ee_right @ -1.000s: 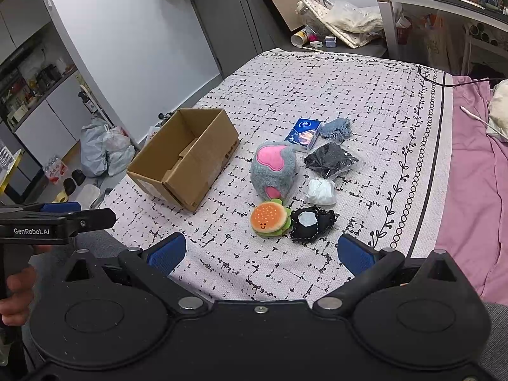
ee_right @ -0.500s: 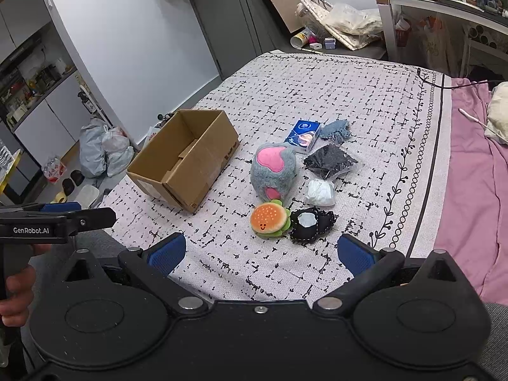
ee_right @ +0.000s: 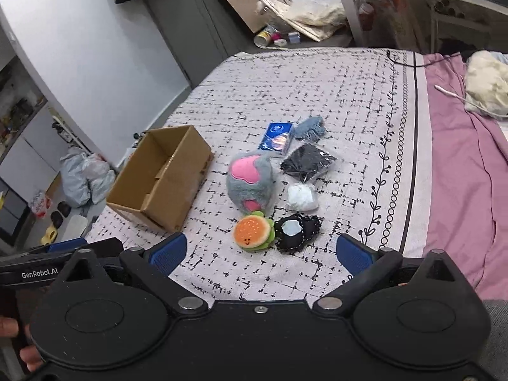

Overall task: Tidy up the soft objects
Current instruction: 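Grasp the orange burger plush with the left tool while the right tool grasps the black round plush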

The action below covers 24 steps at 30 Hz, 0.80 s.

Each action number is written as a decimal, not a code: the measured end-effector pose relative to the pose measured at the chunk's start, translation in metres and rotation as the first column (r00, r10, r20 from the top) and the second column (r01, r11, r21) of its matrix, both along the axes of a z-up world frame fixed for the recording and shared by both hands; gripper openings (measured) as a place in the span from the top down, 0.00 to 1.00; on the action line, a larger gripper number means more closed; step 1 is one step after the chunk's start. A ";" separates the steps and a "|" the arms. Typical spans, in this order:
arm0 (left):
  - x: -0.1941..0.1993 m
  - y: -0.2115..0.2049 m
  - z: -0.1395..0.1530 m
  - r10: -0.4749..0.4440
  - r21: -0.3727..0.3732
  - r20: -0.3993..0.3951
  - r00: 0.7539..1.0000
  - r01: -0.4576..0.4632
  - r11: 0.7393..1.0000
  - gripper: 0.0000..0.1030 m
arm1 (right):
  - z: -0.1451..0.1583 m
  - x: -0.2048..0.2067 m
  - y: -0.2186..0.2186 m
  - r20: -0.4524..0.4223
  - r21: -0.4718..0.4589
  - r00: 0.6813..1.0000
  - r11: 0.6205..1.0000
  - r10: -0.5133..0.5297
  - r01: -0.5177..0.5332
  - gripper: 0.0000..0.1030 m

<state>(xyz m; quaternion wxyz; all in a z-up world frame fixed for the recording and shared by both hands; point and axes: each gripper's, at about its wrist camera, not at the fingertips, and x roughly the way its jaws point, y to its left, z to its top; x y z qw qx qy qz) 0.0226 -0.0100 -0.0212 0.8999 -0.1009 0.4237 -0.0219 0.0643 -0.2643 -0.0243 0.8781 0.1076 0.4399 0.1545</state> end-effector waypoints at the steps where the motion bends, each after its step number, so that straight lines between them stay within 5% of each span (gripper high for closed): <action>1: 0.002 0.000 -0.001 0.000 -0.007 0.000 1.000 0.000 1.000 0.02 | -0.002 0.002 0.000 -0.006 0.008 1.000 1.000 -0.002 0.003 0.06; 13: 0.040 -0.015 -0.031 -0.028 -0.066 -0.040 0.999 0.025 0.998 0.05 | -0.019 0.030 -0.010 -0.108 0.103 0.988 0.987 -0.110 0.121 0.09; 24: 0.070 -0.024 -0.055 -0.025 -0.112 -0.114 0.993 0.012 0.994 0.19 | -0.044 0.057 -0.019 -0.200 0.189 0.955 0.948 -0.219 0.257 0.09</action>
